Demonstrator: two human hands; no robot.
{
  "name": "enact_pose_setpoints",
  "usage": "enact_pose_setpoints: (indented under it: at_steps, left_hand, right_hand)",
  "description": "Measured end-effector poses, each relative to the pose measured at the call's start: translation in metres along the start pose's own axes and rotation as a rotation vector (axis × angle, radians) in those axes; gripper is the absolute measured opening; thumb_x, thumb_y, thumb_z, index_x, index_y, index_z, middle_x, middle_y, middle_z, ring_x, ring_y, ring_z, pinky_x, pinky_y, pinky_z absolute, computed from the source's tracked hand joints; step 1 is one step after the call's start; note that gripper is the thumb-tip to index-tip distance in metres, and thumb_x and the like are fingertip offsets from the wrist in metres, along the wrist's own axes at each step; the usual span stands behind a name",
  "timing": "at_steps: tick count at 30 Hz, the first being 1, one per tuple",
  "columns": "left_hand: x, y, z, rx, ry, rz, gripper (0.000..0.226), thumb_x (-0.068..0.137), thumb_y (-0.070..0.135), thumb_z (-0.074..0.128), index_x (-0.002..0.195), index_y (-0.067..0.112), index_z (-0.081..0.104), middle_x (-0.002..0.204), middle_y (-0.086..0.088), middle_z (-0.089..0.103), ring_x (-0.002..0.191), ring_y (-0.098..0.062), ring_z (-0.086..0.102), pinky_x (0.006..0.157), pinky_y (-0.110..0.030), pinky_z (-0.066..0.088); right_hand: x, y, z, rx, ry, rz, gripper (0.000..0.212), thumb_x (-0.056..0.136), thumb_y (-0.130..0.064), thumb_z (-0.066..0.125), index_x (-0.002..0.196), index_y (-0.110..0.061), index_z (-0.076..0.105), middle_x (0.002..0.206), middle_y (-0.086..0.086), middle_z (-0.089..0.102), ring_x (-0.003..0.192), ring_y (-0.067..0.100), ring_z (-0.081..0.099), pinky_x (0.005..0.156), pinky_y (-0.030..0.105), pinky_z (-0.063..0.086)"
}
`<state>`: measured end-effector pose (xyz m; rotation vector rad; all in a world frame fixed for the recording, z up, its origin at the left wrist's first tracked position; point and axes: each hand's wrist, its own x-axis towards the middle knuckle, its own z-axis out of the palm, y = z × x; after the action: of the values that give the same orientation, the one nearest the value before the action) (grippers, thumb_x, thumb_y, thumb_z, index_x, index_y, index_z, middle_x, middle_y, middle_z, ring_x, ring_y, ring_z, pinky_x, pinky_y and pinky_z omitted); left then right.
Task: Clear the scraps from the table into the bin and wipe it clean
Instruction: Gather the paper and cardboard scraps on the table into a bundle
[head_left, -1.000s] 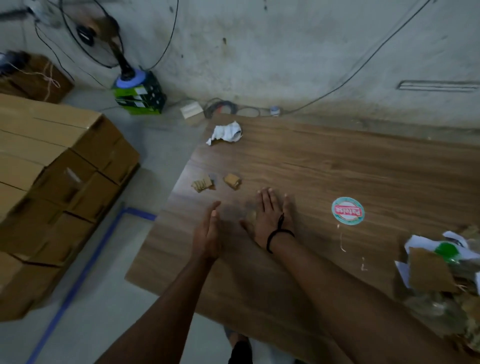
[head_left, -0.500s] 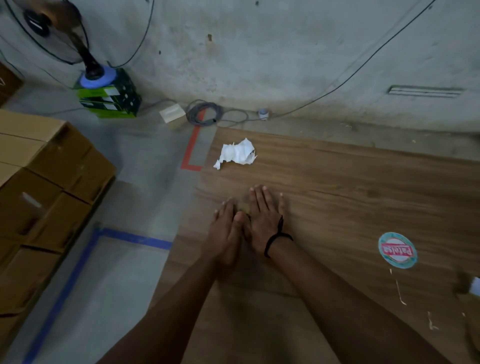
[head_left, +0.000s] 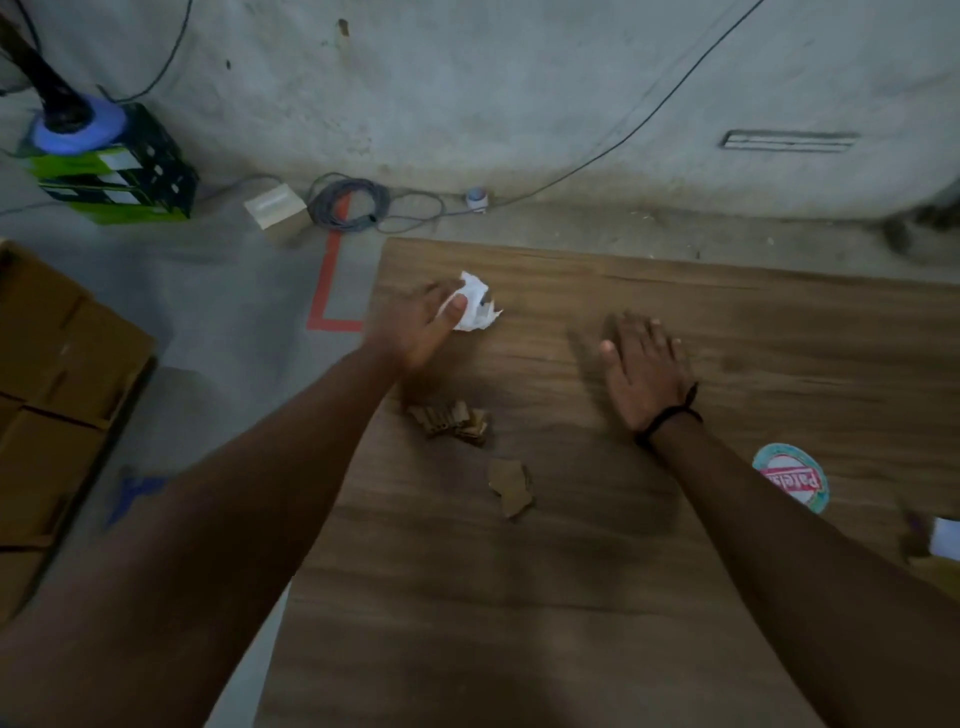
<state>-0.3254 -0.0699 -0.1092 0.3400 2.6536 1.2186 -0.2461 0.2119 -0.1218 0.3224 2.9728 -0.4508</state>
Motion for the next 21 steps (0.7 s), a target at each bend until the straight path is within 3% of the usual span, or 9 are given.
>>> enact_pose_setpoints:
  at_steps: [5,7,10,12,14,16,18,19,21]
  left_hand:
    - [-0.065,0.029,0.044,-0.203,0.065,-0.068,0.053,0.096,0.053,0.027,0.13,0.021,0.054,0.13,-0.003,0.057,0.117,-0.011,0.051,0.097,-0.027,0.038]
    - [-0.086,0.039,0.062,-0.293,0.079,-0.041,0.057,0.095,0.059,0.021,0.127,0.027,0.056,0.123,-0.001,0.062,0.115,-0.014,0.057,0.094,-0.03,0.045]
    - [-0.108,0.057,0.077,-0.504,0.129,-0.035,0.047,0.102,0.044,0.02,0.125,0.024,0.057,0.116,0.001,0.066,0.111,-0.012,0.061,0.092,-0.028,0.049]
    - [-0.122,0.06,0.069,-0.483,0.193,-0.085,0.038,0.106,0.029,0.024,0.121,0.028,0.059,0.115,0.01,0.066,0.109,0.003,0.059,0.09,-0.019,0.047]
    - [-0.131,0.045,0.045,-0.256,0.29,-0.097,0.035,0.105,0.021,0.028,0.113,0.038,0.058,0.105,0.019,0.064,0.095,0.019,0.056,0.081,-0.009,0.042]
    - [-0.141,0.016,0.016,-0.143,0.383,-0.065,0.036,0.103,0.031,0.025,0.123,0.033,0.055,0.121,0.012,0.06,0.111,0.009,0.053,0.093,-0.01,0.038]
    - [-0.152,-0.011,-0.002,-0.059,0.346,-0.085,0.061,0.096,0.055,0.016,0.133,0.023,0.052,0.139,-0.001,0.052,0.132,-0.015,0.042,0.109,-0.029,0.033]
    - [-0.157,-0.021,-0.004,0.007,0.305,-0.109,0.073,0.092,0.062,0.011,0.136,0.019,0.05,0.144,-0.006,0.047,0.137,-0.022,0.037,0.112,-0.038,0.03]
    - [-0.167,-0.027,0.005,0.201,0.226,-0.132,0.081,0.089,0.064,0.005,0.142,0.015,0.042,0.151,-0.01,0.035,0.142,-0.028,0.025,0.116,-0.045,0.02]
  right_hand:
    - [-0.03,-0.058,0.014,0.064,-0.015,-0.285,0.077,0.084,-0.055,0.004,0.147,-0.019,0.03,0.153,0.003,0.033,0.143,0.019,0.024,0.118,0.04,0.011]
    - [-0.052,-0.08,0.021,0.171,-0.067,-0.391,0.08,0.084,-0.056,0.004,0.145,-0.014,0.034,0.151,0.007,0.037,0.142,0.02,0.028,0.119,0.038,0.011]
    - [-0.073,-0.085,0.028,0.452,-0.189,-0.401,0.084,0.088,-0.067,0.007,0.142,-0.011,0.04,0.149,0.009,0.04,0.141,0.019,0.032,0.12,0.035,0.012]
    - [-0.078,-0.069,0.019,0.634,-0.188,-0.401,0.064,0.094,-0.057,0.029,0.139,-0.015,0.045,0.144,0.005,0.048,0.135,0.015,0.041,0.116,0.037,0.027]
    - [-0.081,-0.039,-0.002,0.675,-0.084,-0.317,0.049,0.097,-0.041,0.034,0.138,-0.016,0.047,0.14,0.003,0.05,0.13,0.009,0.042,0.109,0.021,0.033]
    - [-0.085,-0.003,-0.026,0.714,0.009,-0.162,0.051,0.098,-0.052,0.025,0.127,-0.022,0.054,0.119,0.003,0.061,0.111,0.008,0.048,0.09,0.009,0.034]
    - [-0.088,0.03,-0.036,0.683,0.081,-0.088,0.062,0.08,-0.082,0.017,0.093,-0.036,0.056,0.086,-0.016,0.054,0.084,0.011,0.047,0.071,0.016,0.033]
    - [-0.085,0.041,-0.036,0.648,0.072,-0.05,0.065,0.074,-0.087,0.014,0.086,-0.037,0.054,0.083,-0.018,0.051,0.084,0.015,0.047,0.073,0.021,0.033]
    - [-0.073,0.051,-0.023,0.503,0.044,-0.062,0.073,0.084,-0.078,0.018,0.115,-0.027,0.061,0.114,0.002,0.065,0.114,0.023,0.053,0.096,0.03,0.037]
